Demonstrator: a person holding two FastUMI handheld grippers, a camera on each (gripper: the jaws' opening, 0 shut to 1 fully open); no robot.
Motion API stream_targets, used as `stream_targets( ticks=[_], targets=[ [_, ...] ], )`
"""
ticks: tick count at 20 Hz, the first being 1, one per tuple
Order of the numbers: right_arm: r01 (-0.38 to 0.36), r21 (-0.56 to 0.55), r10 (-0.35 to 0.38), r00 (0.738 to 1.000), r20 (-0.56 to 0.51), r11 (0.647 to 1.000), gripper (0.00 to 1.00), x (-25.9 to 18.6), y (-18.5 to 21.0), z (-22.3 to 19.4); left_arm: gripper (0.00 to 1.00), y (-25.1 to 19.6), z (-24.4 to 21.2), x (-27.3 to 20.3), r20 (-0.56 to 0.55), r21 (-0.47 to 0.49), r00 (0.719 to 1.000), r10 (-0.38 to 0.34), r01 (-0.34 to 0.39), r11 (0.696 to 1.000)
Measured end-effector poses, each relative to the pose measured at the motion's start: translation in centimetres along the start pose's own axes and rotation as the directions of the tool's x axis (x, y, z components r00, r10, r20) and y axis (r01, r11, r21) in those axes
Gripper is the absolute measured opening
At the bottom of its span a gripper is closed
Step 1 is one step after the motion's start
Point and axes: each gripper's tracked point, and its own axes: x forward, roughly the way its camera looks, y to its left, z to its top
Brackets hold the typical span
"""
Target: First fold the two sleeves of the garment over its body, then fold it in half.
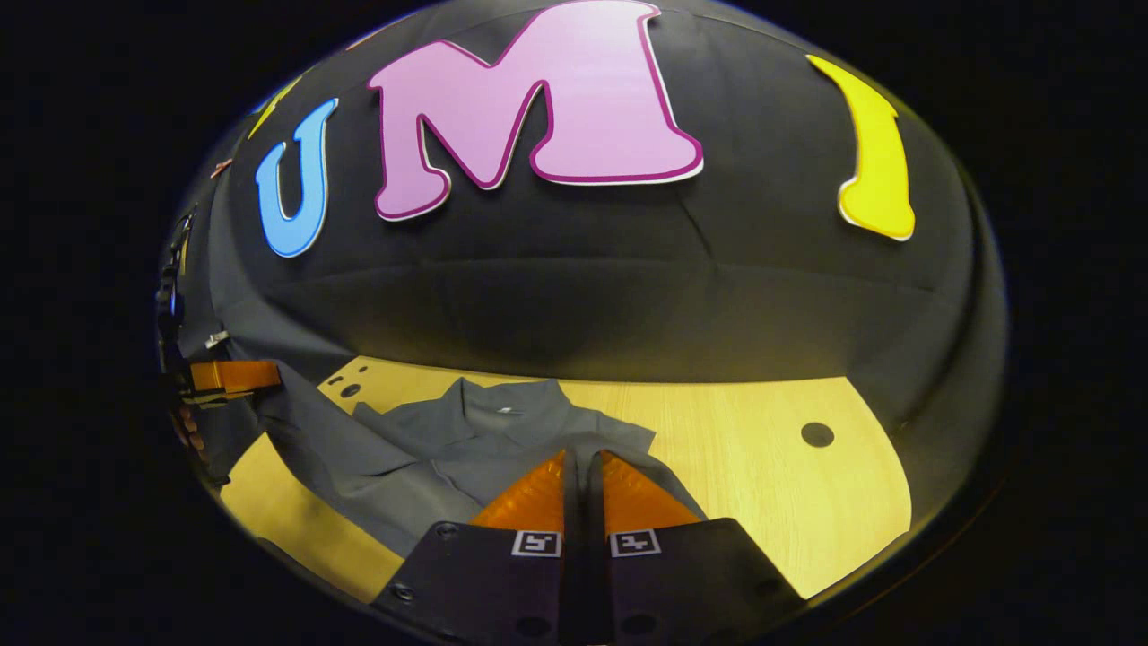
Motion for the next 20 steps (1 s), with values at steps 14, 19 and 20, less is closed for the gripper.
stream_targets(
  ticks=[14, 19, 20],
  targets=[
    [0.048, 0.006, -0.048, 0.999, 0.012, 0.999, 0.05, 10.9, -1.5, 1.8, 0.08, 3.0, 1.0, 12.6, 0.032, 0.077, 0.999, -0.002, 0.0, 0.997],
    [0.077, -0.01, -0.077, 0.997, -0.03, 0.997, 0.05, 12.5, -2.1, -0.2, 0.05, 4.5, -0.7, 14.5, 0.014, 0.062, 1.0, 0.01, -0.011, 0.998],
    [0.08, -0.013, -0.08, 0.996, -0.038, 0.997, 0.07, 12.7, -2.2, -0.5, 0.05, 4.5, -0.8, 14.5, 0.009, 0.061, 1.0, 0.007, -0.007, 0.998]
  ],
)
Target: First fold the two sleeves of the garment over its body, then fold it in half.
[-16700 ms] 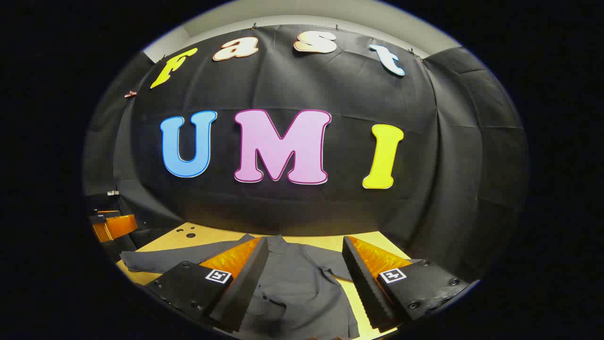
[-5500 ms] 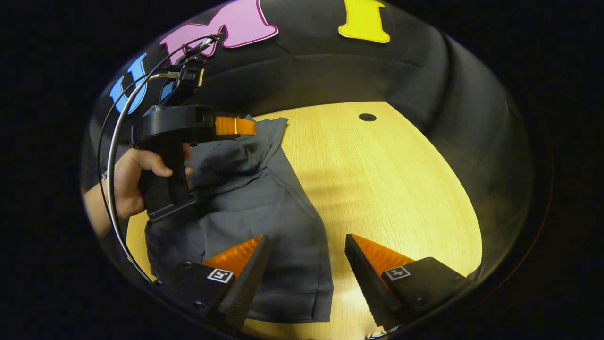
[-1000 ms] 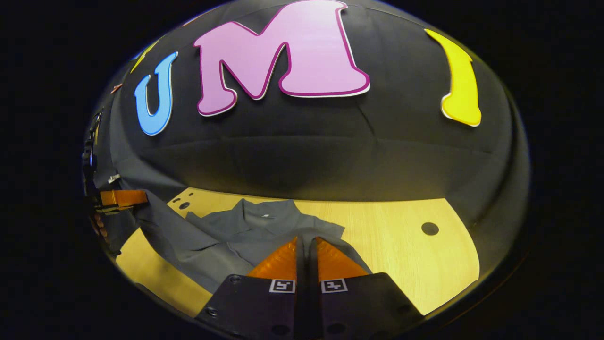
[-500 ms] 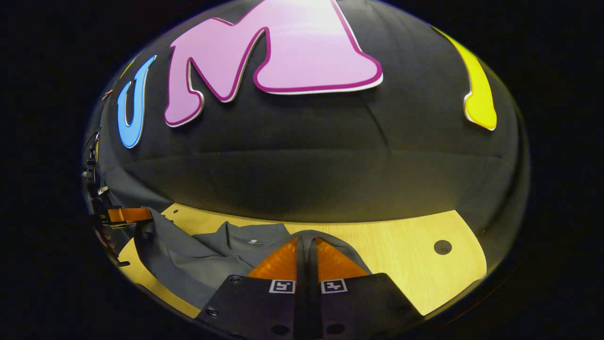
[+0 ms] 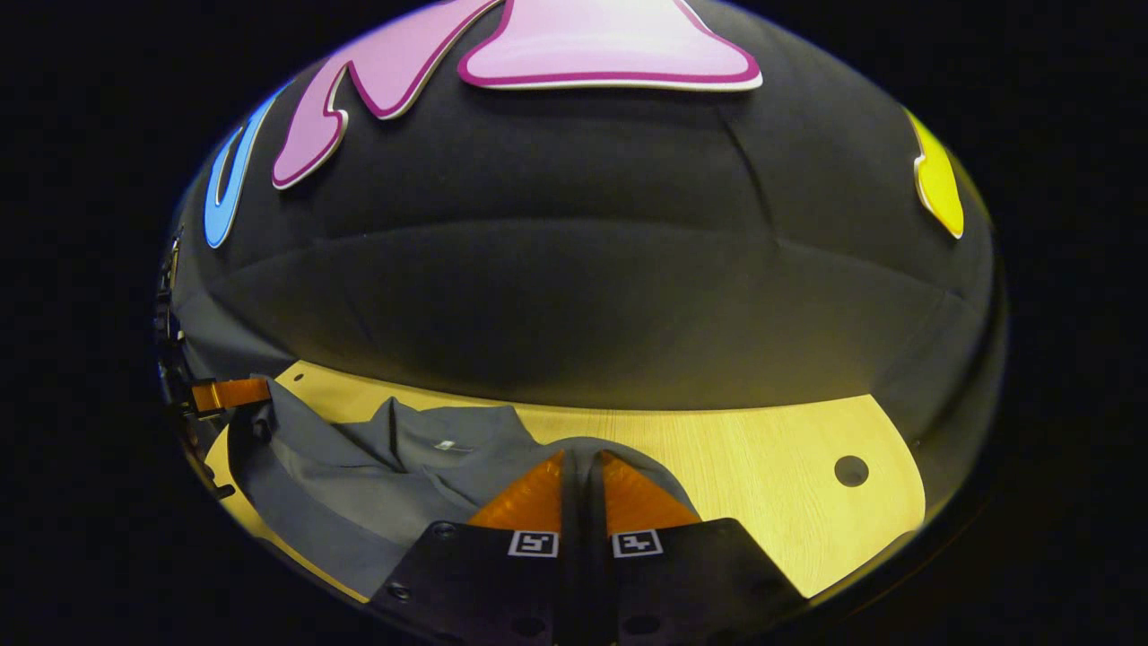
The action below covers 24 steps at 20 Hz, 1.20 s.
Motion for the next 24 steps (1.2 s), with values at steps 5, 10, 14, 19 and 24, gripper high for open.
stream_targets(
  ticks=[5, 10, 14, 19, 24],
  targets=[
    [0.003, 0.043, -0.002, 1.0, -0.019, 0.999, 0.13, -1.1, -0.2, 0.4, 0.12, 0.6, 0.8, -1.1, 0.008, 0.057, 0.999, 0.044, -0.044, 0.997],
    [-0.001, 0.073, 0.002, 1.0, -0.01, 0.997, 0.69, -5.4, 0.0, 2.1, 0.69, -0.3, 2.7, -4.6, 0.028, 0.145, 0.999, 0.047, -0.05, 0.988],
    [0.048, 0.06, -0.049, 0.998, 0.028, 0.997, 1.0, -11.1, 0.0, 3.6, 0.9, -1.4, 4.6, -10.4, 0.068, 0.197, 0.998, 0.014, -0.027, 0.98],
    [0.103, 0.066, -0.108, 0.991, 0.081, 0.992, 0.98, -19.9, 1.1, 5.5, 0.96, -2.0, 7.9, -19.9, 0.152, 0.219, 0.988, -0.021, -0.013, 0.976],
    [0.117, 0.113, -0.133, 0.98, 0.146, 0.987, 0.98, -28.8, 2.7, 6.0, 0.96, -1.4, 9.8, -29.6, 0.232, 0.261, 0.972, -0.04, -0.023, 0.965]
  ],
)
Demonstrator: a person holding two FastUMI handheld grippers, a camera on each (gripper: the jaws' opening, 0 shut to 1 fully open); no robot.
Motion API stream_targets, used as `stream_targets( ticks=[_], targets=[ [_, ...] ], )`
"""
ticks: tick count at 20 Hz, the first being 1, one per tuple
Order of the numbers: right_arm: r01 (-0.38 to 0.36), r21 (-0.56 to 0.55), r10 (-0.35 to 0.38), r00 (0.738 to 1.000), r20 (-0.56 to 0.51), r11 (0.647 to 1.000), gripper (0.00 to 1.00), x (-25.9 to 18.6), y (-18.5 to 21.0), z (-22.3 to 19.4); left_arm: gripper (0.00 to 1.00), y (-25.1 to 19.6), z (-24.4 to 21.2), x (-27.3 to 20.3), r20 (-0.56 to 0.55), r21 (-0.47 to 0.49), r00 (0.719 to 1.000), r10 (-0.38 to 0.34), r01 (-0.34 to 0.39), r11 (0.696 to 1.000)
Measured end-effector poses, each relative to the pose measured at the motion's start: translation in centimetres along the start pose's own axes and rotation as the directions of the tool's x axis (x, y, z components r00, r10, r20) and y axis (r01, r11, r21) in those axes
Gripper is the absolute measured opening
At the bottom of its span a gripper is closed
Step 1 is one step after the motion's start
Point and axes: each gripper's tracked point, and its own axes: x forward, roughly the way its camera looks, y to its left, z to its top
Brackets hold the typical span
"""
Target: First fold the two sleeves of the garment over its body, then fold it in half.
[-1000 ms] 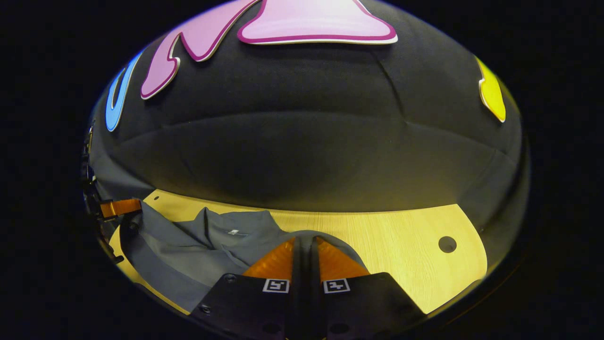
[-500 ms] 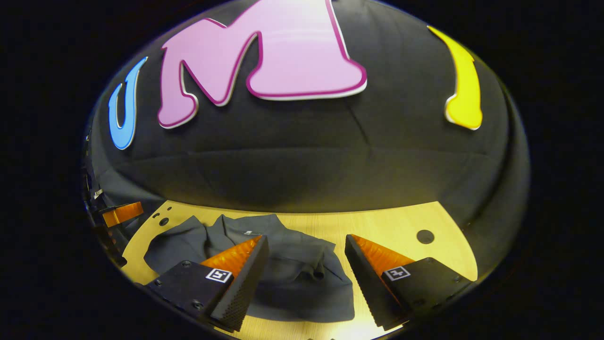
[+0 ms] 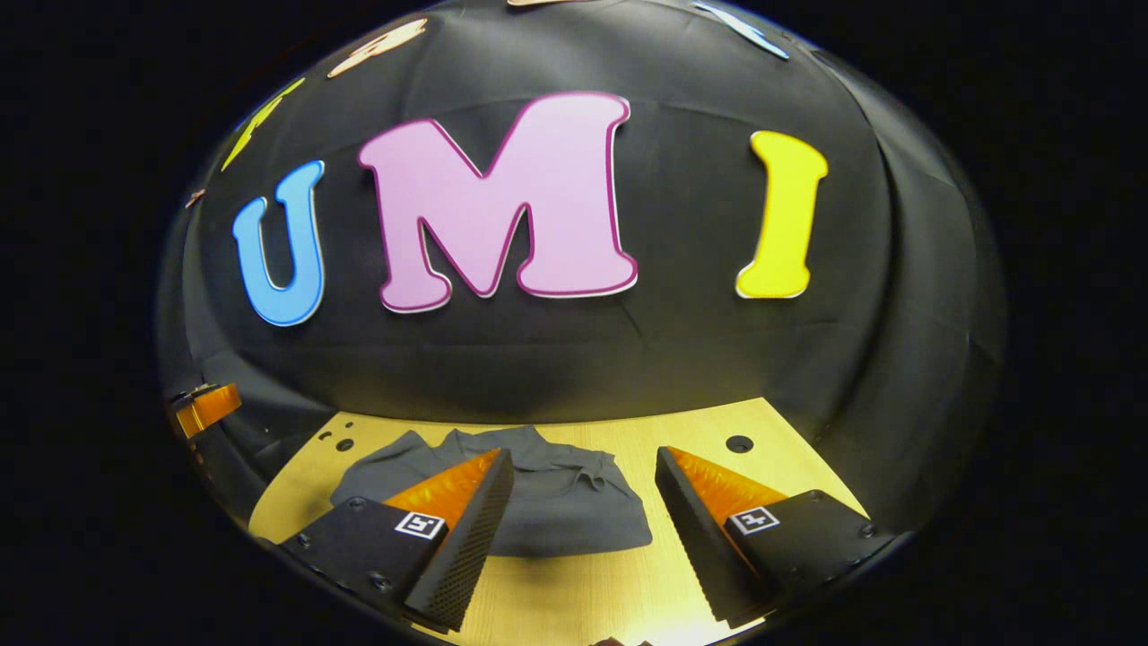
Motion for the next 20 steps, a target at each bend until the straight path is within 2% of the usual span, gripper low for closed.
stream_targets(
  ticks=[5, 10, 13, 16, 20],
  targets=[
    [0.01, 0.026, -0.01, 1.0, 0.0, 1.0, 0.98, -7.4, -0.2, -2.0, 0.95, 1.2, 1.5, -8.2, 0.045, 0.001, 0.999, -0.005, 0.005, 1.0],
    [0.052, -0.01, -0.052, 0.998, 0.017, 0.999, 0.98, -14.4, -1.3, -5.1, 0.96, 2.2, 0.6, -14.0, 0.083, 0.061, 0.996, 0.011, -0.016, 0.998],
    [0.072, -0.01, -0.072, 0.997, 0.015, 0.997, 0.98, -17.9, -1.5, -7.3, 0.95, 0.8, -1.4, -16.8, 0.086, 0.027, 0.996, 0.004, -0.006, 1.0],
    [0.101, -0.003, -0.101, 0.995, -0.011, 0.995, 0.98, -20.1, -1.5, -10.0, 0.95, 0.1, -4.2, -18.6, 0.062, 0.049, 0.998, 0.019, -0.022, 0.999],
    [0.1, 0.019, -0.098, 0.993, -0.064, 0.995, 0.98, -22.0, 0.1, -13.0, 0.96, -2.5, -8.0, -20.5, -0.001, 0.047, 1.0, -0.03, 0.03, 0.998]
  ],
)
